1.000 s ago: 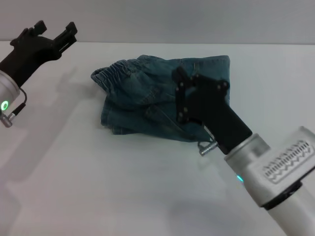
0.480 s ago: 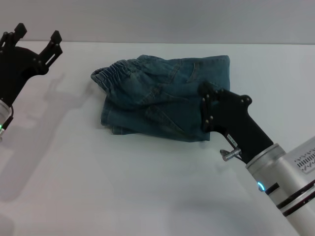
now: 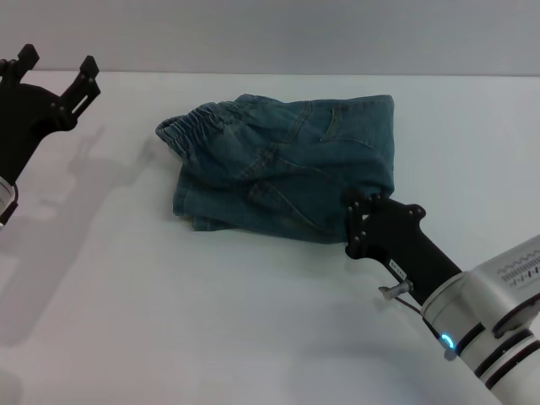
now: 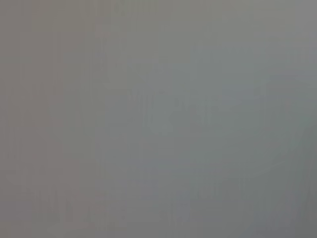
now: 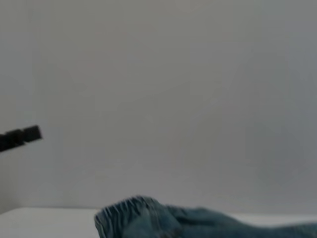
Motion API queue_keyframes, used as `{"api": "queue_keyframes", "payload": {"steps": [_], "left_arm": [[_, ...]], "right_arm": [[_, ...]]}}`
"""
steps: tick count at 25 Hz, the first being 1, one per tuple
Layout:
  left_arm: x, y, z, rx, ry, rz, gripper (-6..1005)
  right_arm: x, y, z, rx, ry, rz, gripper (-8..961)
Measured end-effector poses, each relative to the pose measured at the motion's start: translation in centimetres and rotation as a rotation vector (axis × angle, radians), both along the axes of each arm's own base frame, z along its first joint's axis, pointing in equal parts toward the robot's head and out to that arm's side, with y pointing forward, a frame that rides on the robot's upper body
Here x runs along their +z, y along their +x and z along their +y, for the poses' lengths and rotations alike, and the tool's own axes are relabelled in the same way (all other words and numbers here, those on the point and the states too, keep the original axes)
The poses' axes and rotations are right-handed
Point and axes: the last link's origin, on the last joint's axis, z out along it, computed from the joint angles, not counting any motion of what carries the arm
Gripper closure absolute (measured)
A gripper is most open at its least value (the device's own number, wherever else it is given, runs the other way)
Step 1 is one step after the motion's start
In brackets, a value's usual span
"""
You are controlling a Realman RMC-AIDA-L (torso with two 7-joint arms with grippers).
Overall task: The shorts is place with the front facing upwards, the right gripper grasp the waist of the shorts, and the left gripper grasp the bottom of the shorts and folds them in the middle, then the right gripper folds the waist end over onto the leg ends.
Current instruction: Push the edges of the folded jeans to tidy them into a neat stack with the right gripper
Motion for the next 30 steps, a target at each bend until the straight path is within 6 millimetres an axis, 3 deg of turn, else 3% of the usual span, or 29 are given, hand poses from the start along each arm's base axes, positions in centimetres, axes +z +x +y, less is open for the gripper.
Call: {"api": "queue_keyframes", "payload": {"steps": [10, 30], "left_arm": [[0.1, -0.4, -0.1, 0.015, 0.003, -0.004, 139], [0.2, -0.9, -0.3, 0.024, -0.001, 0.001, 138]], "right_arm": [[0.1, 2.3, 1.2, -0.157, -0.038, 0.01, 955], [2.3, 4.5, 4.0, -0.252, -0.018, 0.054, 954]]}}
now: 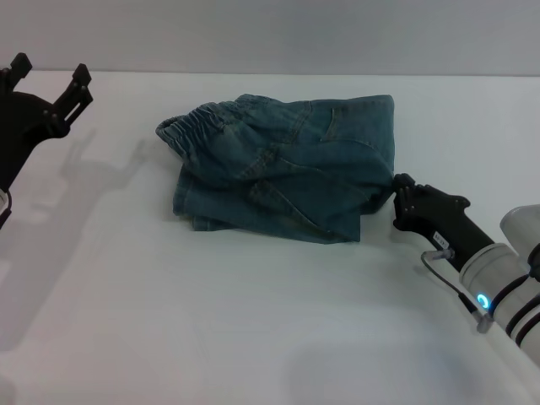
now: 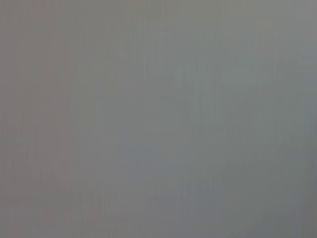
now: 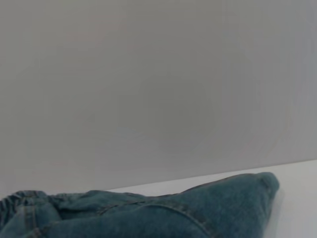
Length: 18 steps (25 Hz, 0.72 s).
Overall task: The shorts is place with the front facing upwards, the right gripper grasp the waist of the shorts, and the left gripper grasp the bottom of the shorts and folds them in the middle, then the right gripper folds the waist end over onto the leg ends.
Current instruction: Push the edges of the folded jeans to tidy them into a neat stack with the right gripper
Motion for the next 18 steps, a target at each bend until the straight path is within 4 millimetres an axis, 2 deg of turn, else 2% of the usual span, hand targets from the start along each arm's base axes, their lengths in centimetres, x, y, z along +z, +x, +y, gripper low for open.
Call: {"api": "queue_keyframes", "payload": {"steps": [13, 18], "left_arm": [[-0.1, -0.1, 0.1, 0.004, -0.007, 0.002, 138], [-0.2, -0.1, -0.2, -0.003, -0.007, -0.001, 138]], "right_arm": [[1.7, 1.1, 2.4, -0.017, 0.027, -0.066, 954], [0.8, -0.5, 1.2, 0.058, 0.034, -0.05, 954]]}}
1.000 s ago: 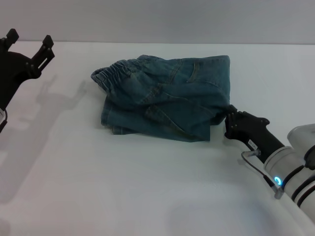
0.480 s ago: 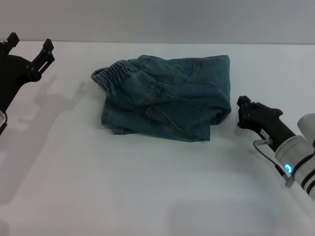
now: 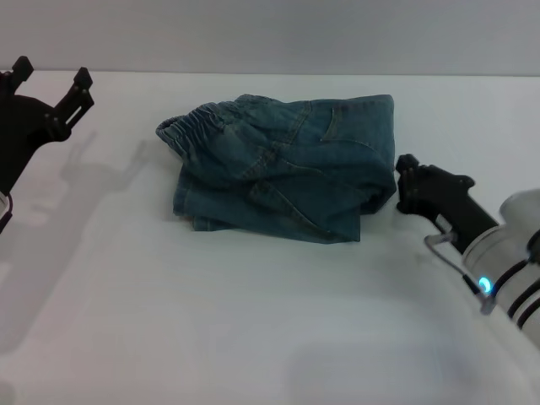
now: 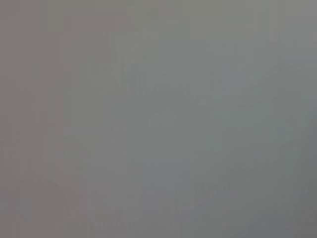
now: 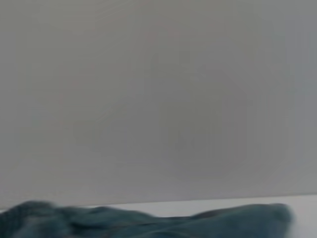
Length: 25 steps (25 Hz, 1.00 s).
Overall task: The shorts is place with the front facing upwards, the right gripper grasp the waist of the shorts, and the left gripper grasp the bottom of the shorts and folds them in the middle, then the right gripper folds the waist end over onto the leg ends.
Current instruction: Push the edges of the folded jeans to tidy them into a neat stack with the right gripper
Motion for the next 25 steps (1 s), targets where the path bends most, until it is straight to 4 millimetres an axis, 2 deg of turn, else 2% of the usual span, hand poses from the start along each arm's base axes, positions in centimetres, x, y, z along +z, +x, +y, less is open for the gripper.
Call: {"api": "queue_keyframes", "payload": {"steps": [4, 8, 13, 18, 25], "left_arm": [[-0.2, -0.1, -0.2, 0.002, -0.007, -0.002, 138], [-0.3, 0.1, -0.1, -0.003, -0.008, -0.004, 138], [-0.4, 0.3, 0.1, -0.009, -0.009, -0.006, 139], [-0.3, 0.2, 0.1, -0.006, -0.006, -0.008, 138], [-0.2, 0.2, 0.1, -0.004, -0.003, -0.01, 138]], "right_arm": [[-1.7, -2.5, -1.5, 0.092, -0.009, -0.031, 954], [-2.8, -3.2, -2.0, 0.081, -0.056, -0.019, 955], [-3.2, -2.5, -1.4, 0.004, -0.106, -0.011, 955], [-2.2, -0.8, 0.0, -0.081, -0.112, 0.013, 955], [-0.7, 0.1, 2.0, -0.09, -0.082, -0.033, 955]]}}
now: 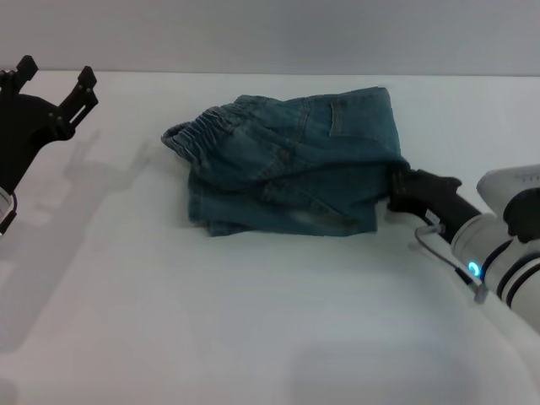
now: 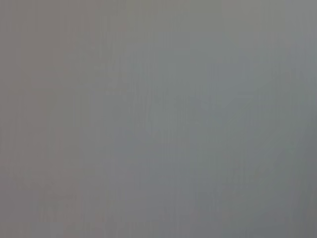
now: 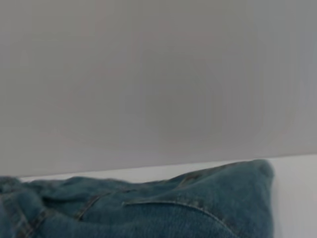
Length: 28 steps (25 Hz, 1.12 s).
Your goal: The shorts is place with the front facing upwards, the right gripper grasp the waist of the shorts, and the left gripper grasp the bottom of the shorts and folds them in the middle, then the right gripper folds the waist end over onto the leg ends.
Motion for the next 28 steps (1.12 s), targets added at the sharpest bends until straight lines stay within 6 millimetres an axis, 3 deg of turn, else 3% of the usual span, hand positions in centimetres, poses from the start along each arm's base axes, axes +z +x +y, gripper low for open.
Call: {"api": "queue_keyframes", "payload": {"steps": [6, 12, 13, 15, 21, 28], "left_arm": [[0.0, 0.1, 0.2, -0.002, -0.001, 0.001, 137], [0.0, 0.2, 0.2, -0.005, 0.001, 0.001, 136], [0.0, 0.4, 0.4, -0.009, 0.0, 0.005, 136], [-0.1, 0.5, 0.6, -0.01, -0.003, 0.007, 136], [-0.8, 0.9, 1.4, -0.017, -0.029, 0.014, 136], [-1.5, 1.1, 1.7, -0.025, -0.053, 0.037, 135]], "right_arm": [[0.4, -0.7, 0.6, 0.062, 0.01, -0.016, 955], [-0.6, -2.8, -4.2, 0.282, 0.063, -0.004, 955], [0.4, -2.8, -5.6, 0.339, 0.176, -0.055, 954], [1.1, -2.7, -6.0, 0.351, 0.237, -0.082, 954], [8.3, 0.8, -7.0, 0.2, 0.678, -0.111, 910], [10.3, 2.6, -8.1, 0.171, 0.771, -0.165, 859]]}}
